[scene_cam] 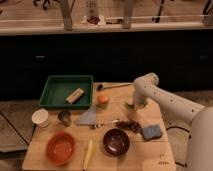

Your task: Place pepper in purple bowl

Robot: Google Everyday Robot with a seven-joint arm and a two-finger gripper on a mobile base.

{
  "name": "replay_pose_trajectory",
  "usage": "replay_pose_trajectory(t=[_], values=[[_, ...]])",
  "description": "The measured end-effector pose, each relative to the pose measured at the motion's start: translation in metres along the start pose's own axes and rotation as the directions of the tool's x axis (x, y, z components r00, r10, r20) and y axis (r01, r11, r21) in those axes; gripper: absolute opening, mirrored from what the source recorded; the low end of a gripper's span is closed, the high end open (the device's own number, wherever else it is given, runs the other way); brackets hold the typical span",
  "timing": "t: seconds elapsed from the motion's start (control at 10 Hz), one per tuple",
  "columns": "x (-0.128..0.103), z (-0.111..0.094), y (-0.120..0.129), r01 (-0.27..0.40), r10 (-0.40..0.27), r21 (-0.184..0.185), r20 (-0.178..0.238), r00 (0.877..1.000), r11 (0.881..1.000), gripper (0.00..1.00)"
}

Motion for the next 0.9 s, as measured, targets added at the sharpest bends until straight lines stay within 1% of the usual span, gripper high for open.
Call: replay_pose_trajectory(t=[0.1, 0.3, 0.6, 0.7, 0.9], values=[[0.005, -0.012, 0.000, -0.002, 0.002, 0.011, -0.007, 1.000, 1.000, 0.01], [0.005, -0.018, 0.002, 0.003, -0.003, 0.020, -0.009, 1.000, 1.000, 0.01], [0.012, -0.037, 0.007, 0.005, -0.005, 0.036, -0.015, 1.000, 0.999, 0.01], [0.012, -0.044, 0.008, 0.009, -0.008, 0.042, -0.014, 1.000, 0.999, 0.01], [0.010, -0.050, 0.011, 0.015, -0.014, 0.049, -0.014, 1.000, 0.999, 0.01]])
